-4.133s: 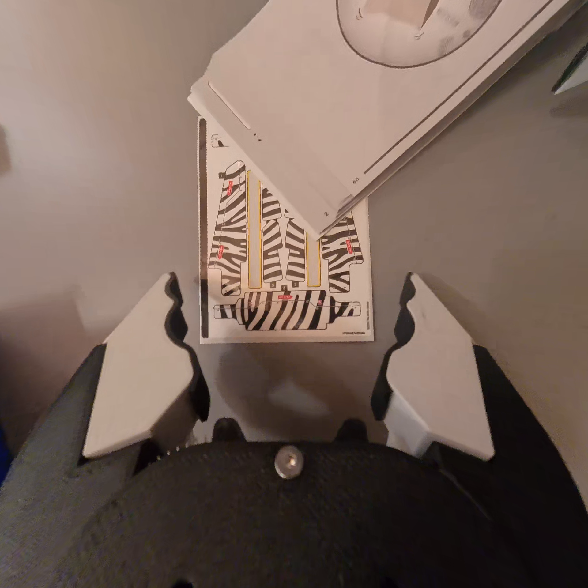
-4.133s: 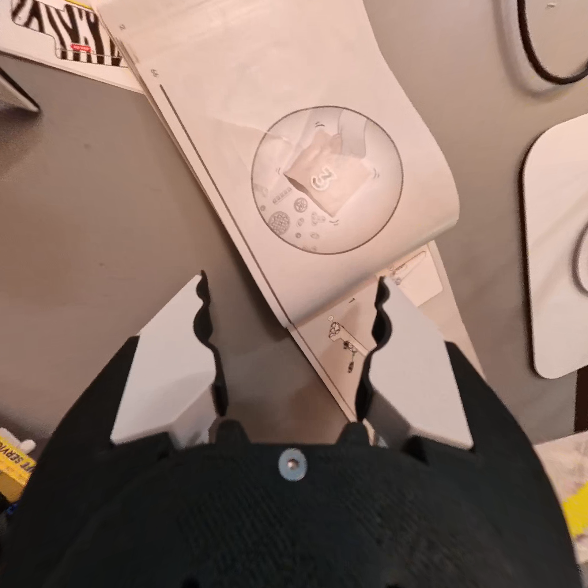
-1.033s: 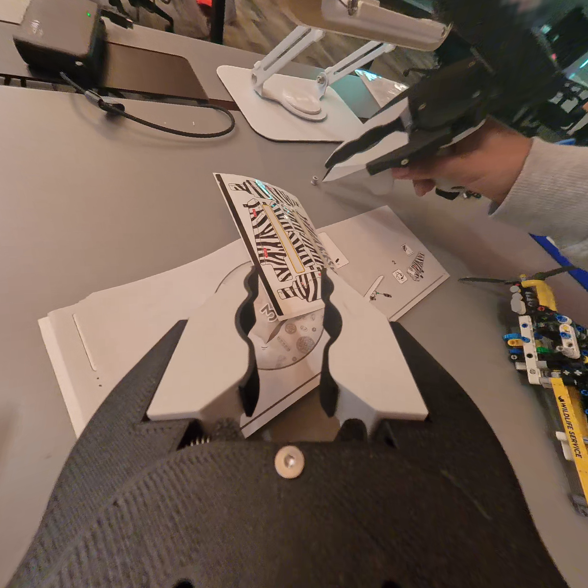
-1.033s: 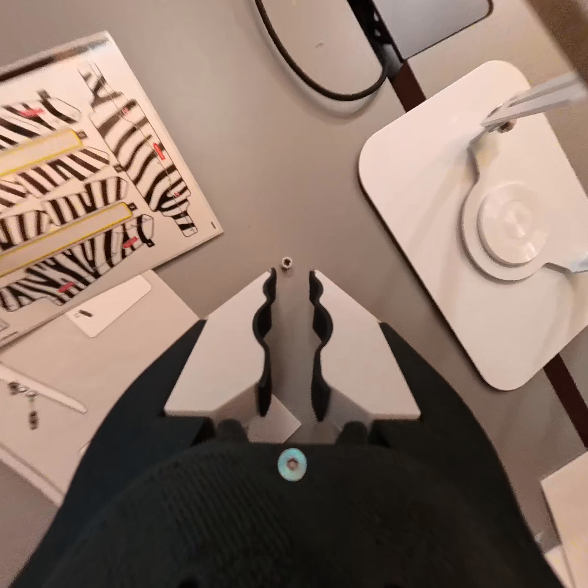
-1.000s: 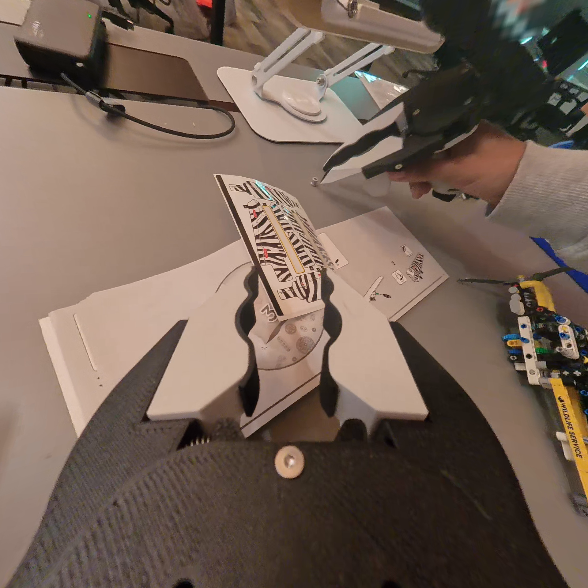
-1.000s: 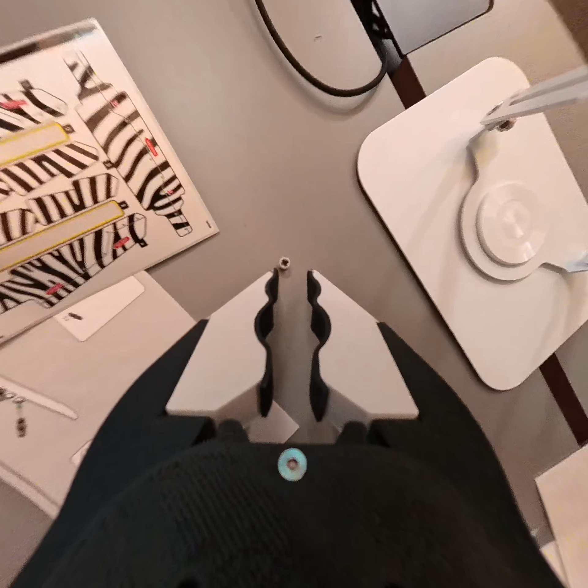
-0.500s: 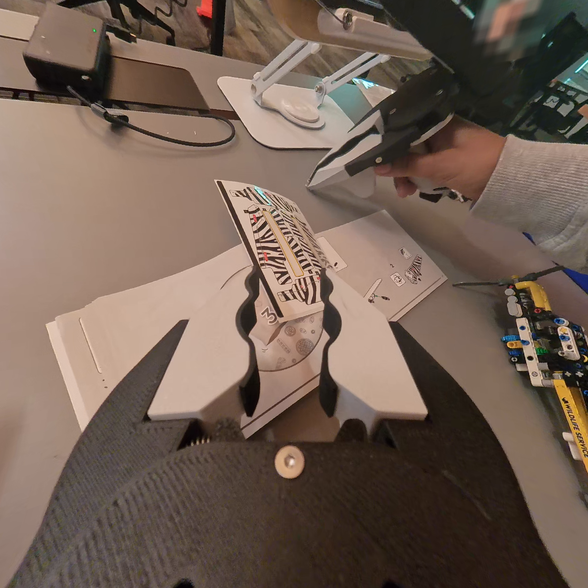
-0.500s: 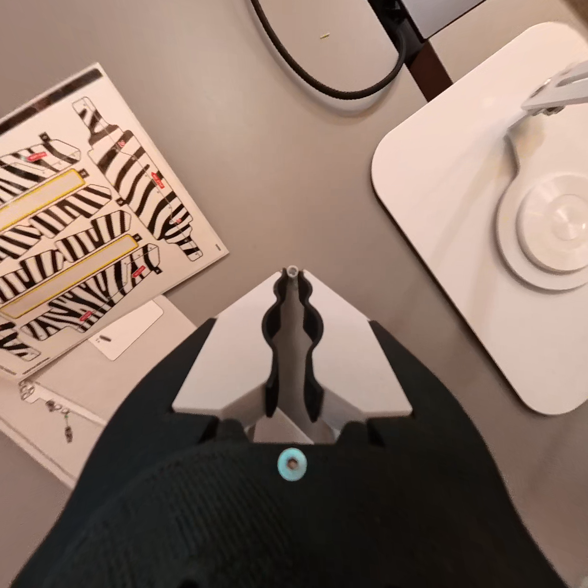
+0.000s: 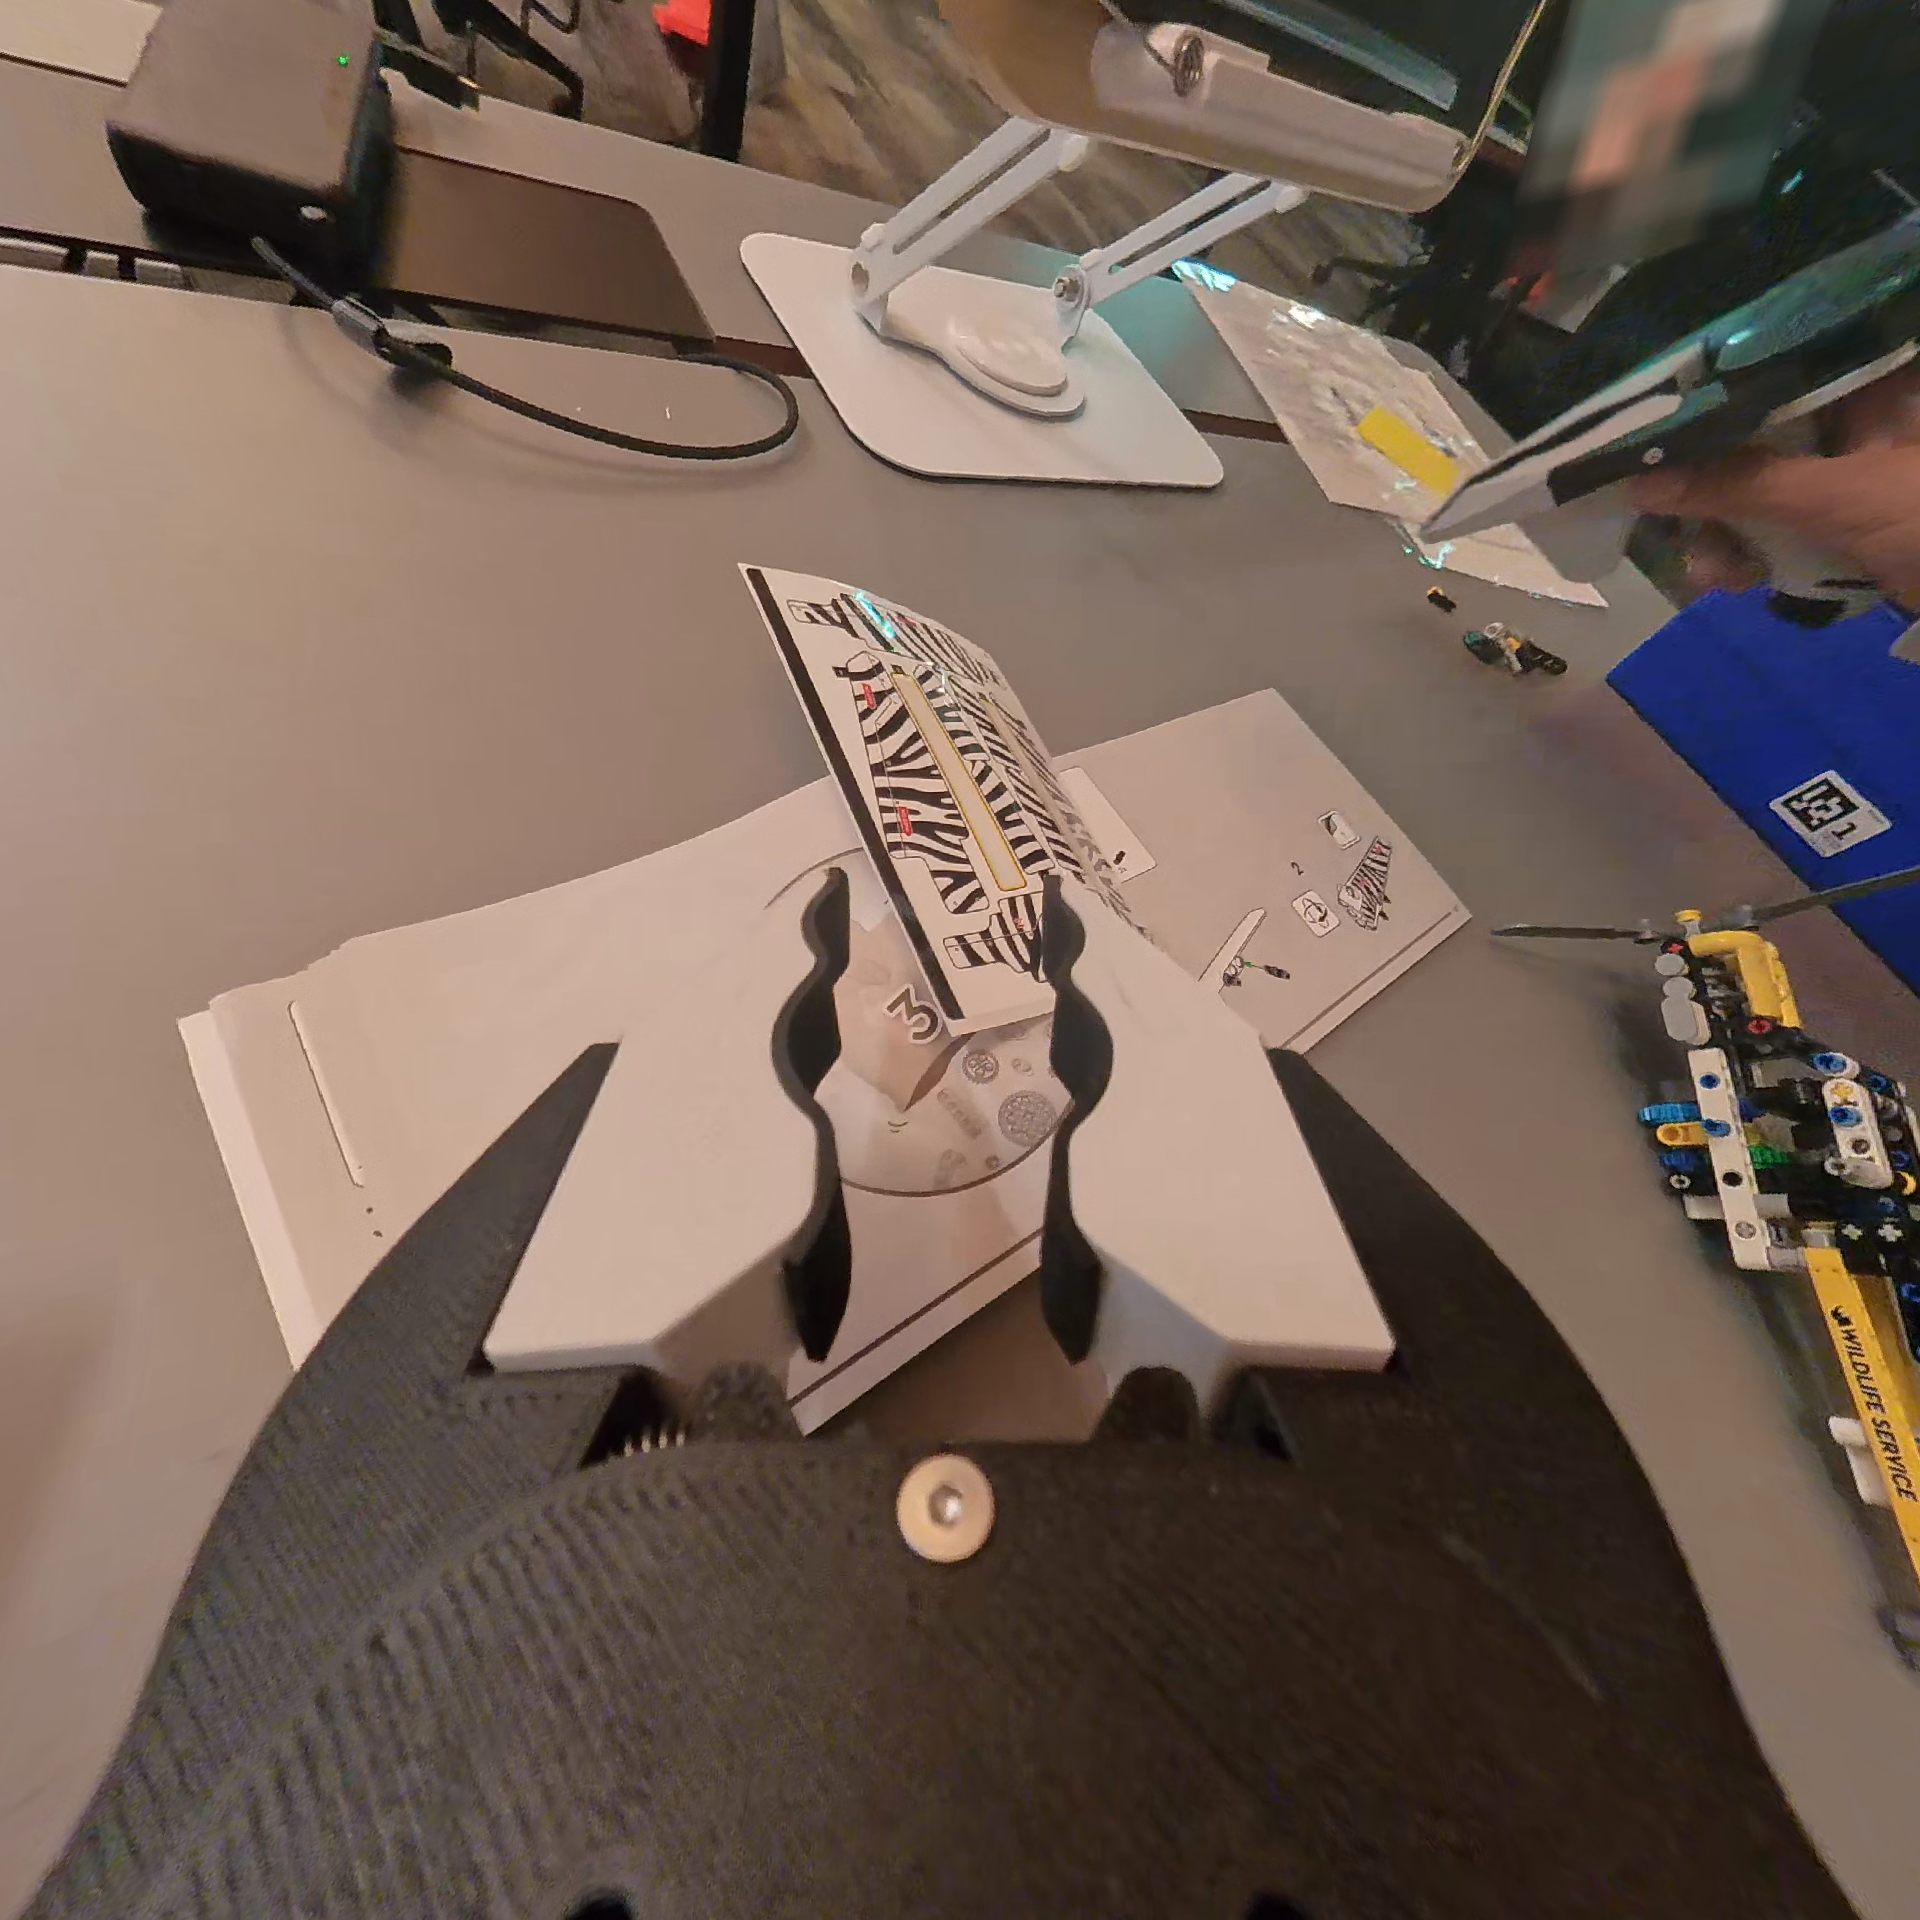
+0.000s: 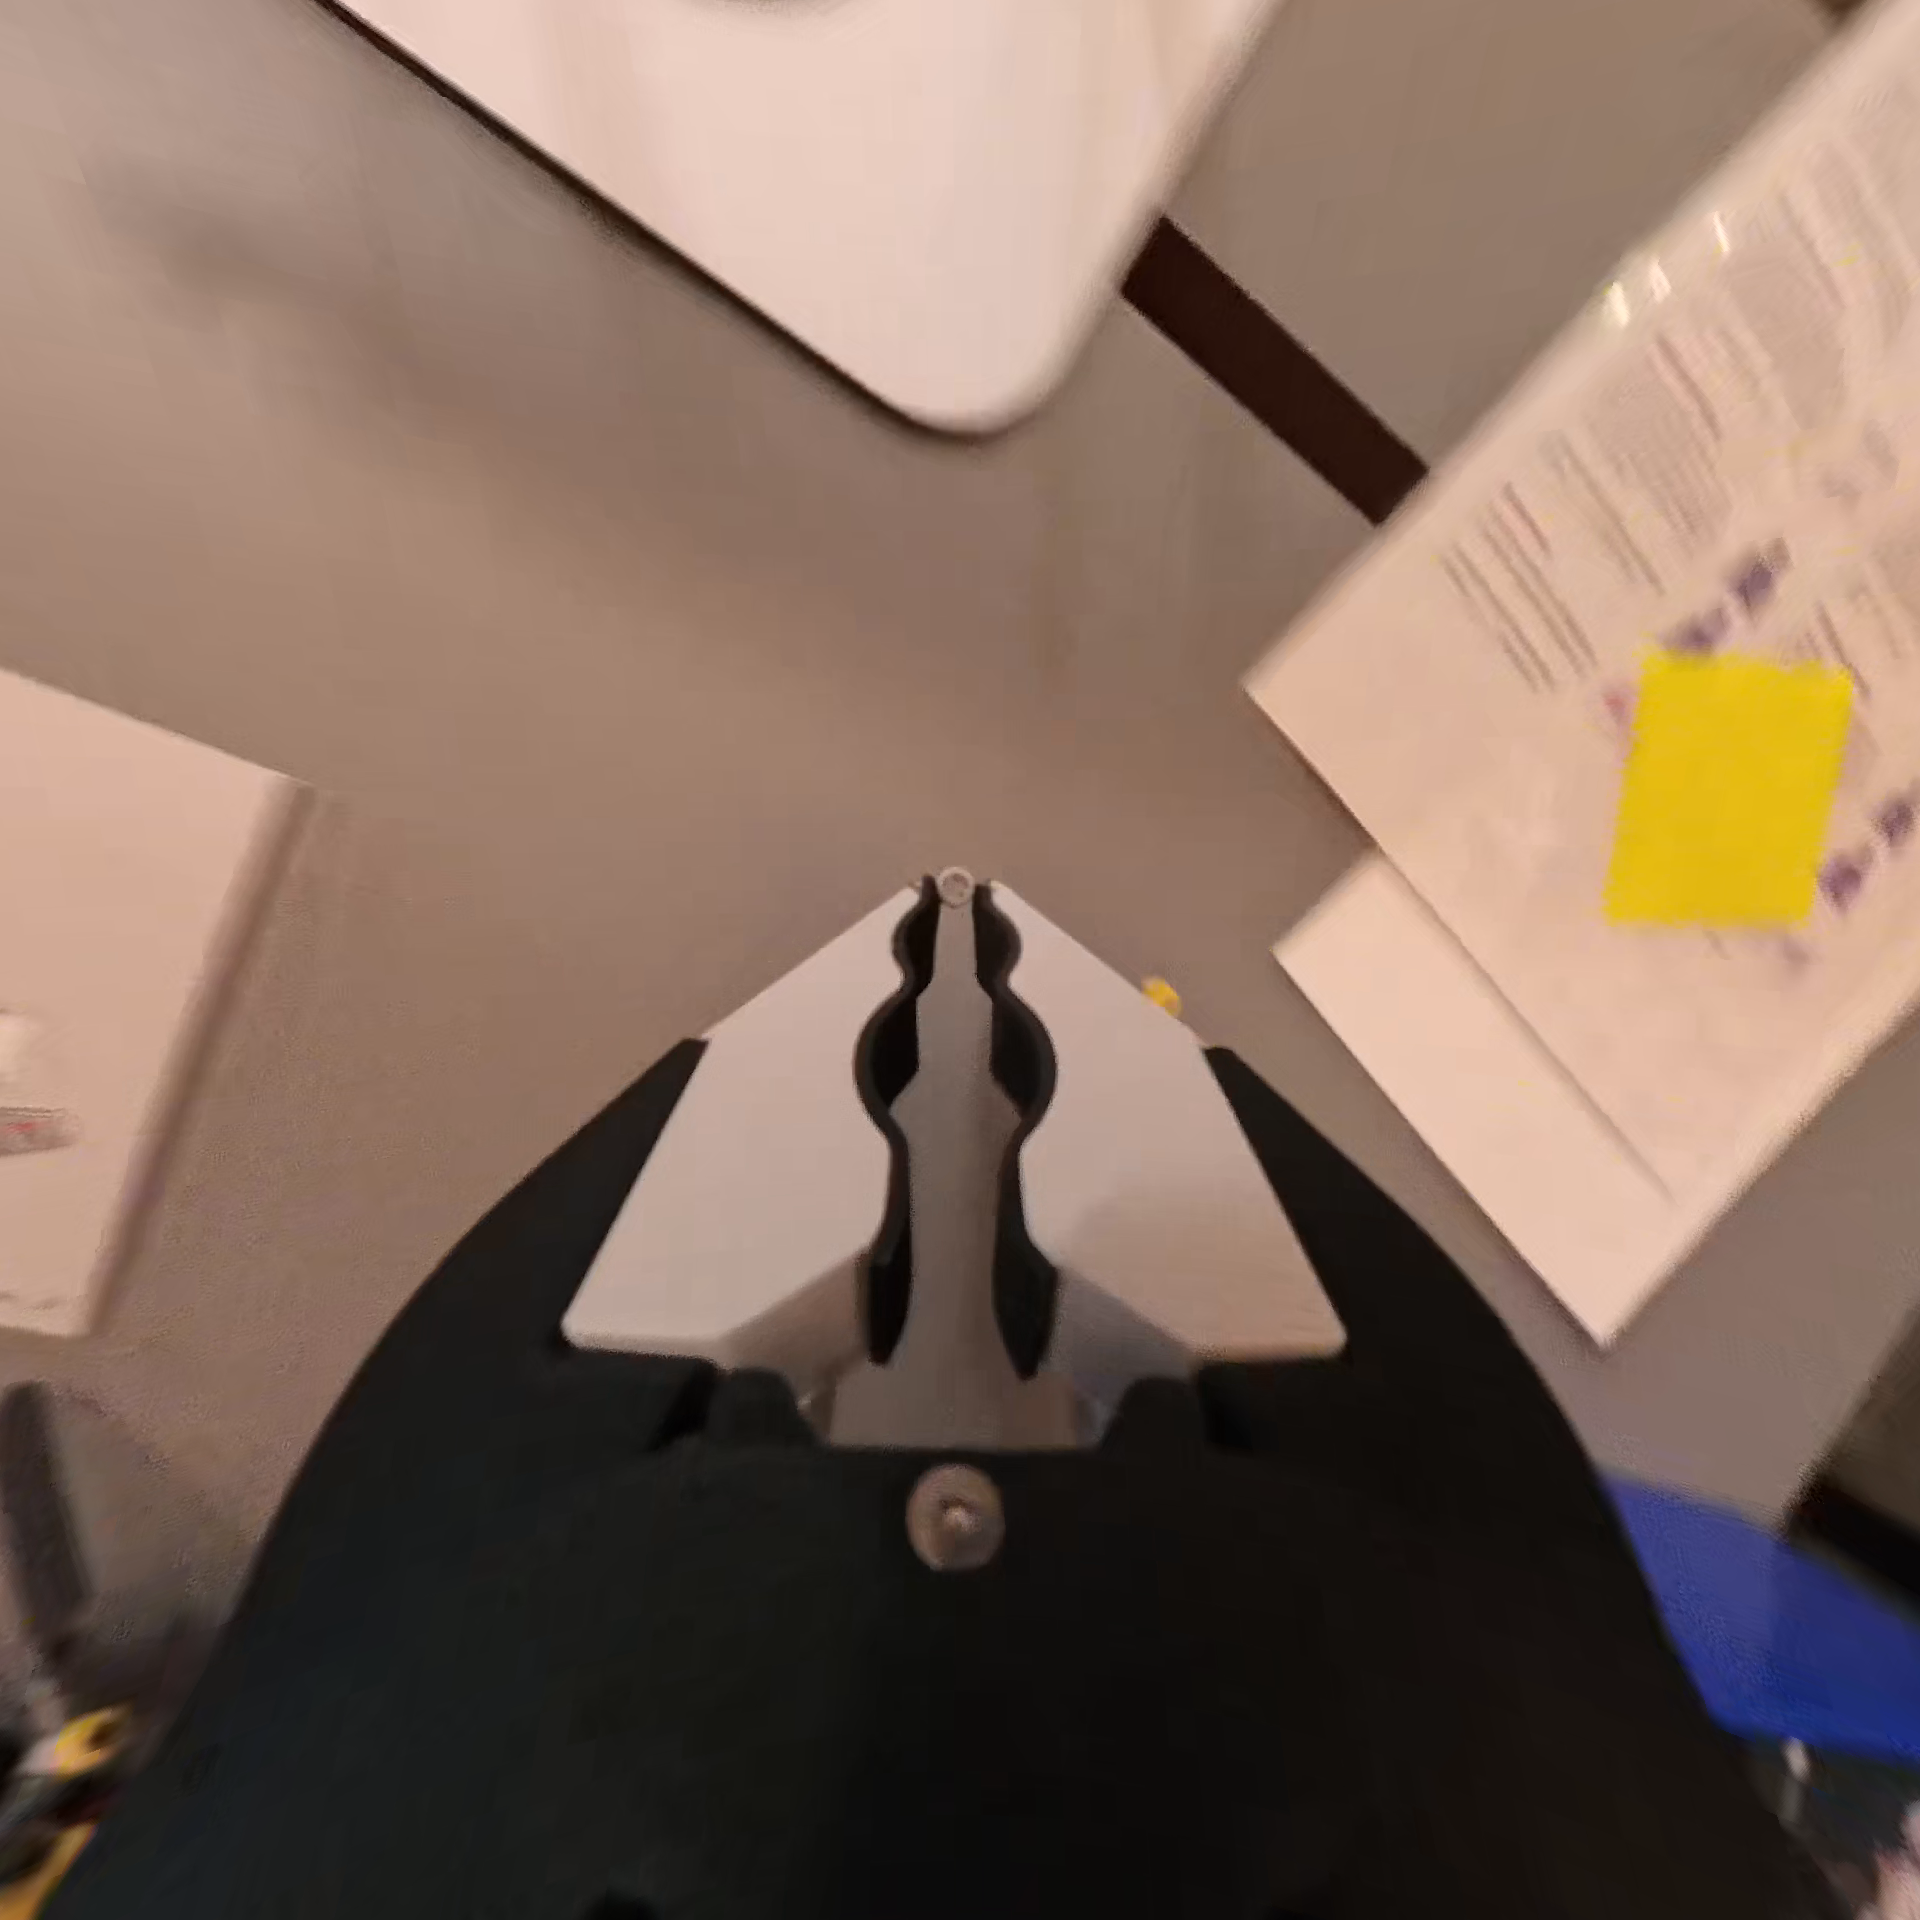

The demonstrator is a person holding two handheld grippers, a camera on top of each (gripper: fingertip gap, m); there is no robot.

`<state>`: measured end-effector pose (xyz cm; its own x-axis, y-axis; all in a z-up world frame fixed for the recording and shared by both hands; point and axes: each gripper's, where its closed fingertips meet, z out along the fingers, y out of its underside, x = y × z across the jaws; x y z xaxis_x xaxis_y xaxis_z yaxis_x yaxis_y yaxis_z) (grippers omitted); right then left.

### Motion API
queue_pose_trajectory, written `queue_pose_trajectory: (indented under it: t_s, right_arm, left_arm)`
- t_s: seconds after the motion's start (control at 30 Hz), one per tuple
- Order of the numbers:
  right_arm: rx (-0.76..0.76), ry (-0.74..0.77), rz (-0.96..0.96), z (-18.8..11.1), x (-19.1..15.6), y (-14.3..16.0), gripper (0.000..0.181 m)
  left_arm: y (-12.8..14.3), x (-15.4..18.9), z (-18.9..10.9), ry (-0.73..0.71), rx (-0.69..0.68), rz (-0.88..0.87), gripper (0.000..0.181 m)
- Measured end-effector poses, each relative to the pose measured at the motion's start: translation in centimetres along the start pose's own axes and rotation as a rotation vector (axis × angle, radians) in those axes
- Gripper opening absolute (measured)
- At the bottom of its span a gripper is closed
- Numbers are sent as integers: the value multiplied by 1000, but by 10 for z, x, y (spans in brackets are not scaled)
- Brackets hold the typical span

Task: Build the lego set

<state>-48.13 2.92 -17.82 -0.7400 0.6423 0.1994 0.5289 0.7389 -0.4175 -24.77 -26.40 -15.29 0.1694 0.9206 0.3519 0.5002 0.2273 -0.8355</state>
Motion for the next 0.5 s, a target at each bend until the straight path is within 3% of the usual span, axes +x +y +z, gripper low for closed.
queue_pose_trajectory:
  t_s: [0.03, 0.1, 0.2, 0.33, 0.5]
  right_arm:
    - [-41, 37, 39, 3, 18, 17, 5]
    - [-128, 93, 115, 8, 46, 50, 5]
    - [-175, 83, 205, 13, 62, 79, 5]
    - [-140, 41, 254, 14, 61, 84, 6]
    - [-106, 92, 219, 9, 66, 77, 8]
  left_arm:
    - [1, 1, 1, -2, -4, 5, 35]
    - [2, 2, 1, -6, -11, 14, 35]
    - [3, 1, 2, -13, -16, 22, 35]
    - [6, 0, 3, -17, -23, 20, 35]
    - [6, -1, 4, -17, -25, 18, 34]
